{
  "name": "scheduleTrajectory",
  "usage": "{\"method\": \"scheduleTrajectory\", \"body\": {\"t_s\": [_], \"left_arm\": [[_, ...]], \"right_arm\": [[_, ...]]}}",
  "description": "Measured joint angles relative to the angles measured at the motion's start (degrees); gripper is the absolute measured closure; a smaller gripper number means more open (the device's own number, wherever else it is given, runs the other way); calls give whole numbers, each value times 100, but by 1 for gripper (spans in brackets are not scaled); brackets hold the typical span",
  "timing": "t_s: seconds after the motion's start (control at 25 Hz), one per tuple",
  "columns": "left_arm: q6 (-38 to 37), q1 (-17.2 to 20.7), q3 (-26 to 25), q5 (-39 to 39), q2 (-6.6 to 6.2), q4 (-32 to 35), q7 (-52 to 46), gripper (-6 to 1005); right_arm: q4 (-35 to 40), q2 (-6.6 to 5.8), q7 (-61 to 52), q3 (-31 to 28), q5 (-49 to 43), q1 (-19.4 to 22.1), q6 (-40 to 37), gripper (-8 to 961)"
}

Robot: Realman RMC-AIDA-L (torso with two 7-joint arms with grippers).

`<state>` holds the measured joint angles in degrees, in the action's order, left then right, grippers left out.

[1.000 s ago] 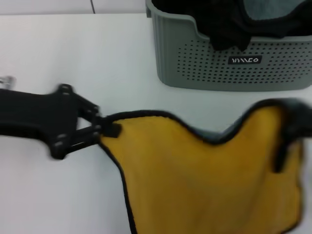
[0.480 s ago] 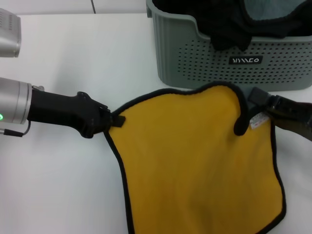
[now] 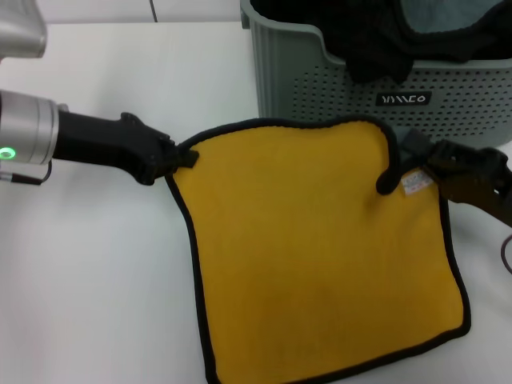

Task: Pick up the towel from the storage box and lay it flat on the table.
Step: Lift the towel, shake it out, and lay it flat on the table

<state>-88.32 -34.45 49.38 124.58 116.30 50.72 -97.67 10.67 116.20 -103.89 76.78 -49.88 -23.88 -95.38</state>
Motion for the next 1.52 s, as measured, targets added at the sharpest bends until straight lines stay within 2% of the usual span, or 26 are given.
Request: {"method": "scheduleTrajectory", "body": {"t_s": [0.2,0.44,0.64,0.76,0.88,1.04,1.16,1.36,1.52], "left_arm": [[205,-193,9,309,31,-58,23,975],[318,-234,27,390,78,-62,27,975],[326,-237,-78,385,53,-61,-125,958],[326,-238,-100,349,-6,-32,-171,941],[315,-237,-111,280,-63,-10,-185,813],[314,-236,-113,161,-73,-2,-162,630],[286,-216,-113,141,-56,-1,-151,485],[243,-165,-113,56,-47,0,-149,391],[144,-132,-113,-5,-62,14,-145,390]], "right_arm": [[-35,7,-167,18,174,-99,307,896],[-15,1,-177,-15,193,-127,492,890],[-17,-48,-197,-338,332,-75,388,885],[-25,-58,-271,-582,350,-1,321,821],[-74,-61,-376,-595,336,11,461,757],[-145,-53,-716,-444,271,-32,792,672],[-112,-63,-769,-341,256,-44,709,554],[-143,-64,-841,-342,252,23,552,354],[-164,-67,-860,-337,252,138,392,205]]}}
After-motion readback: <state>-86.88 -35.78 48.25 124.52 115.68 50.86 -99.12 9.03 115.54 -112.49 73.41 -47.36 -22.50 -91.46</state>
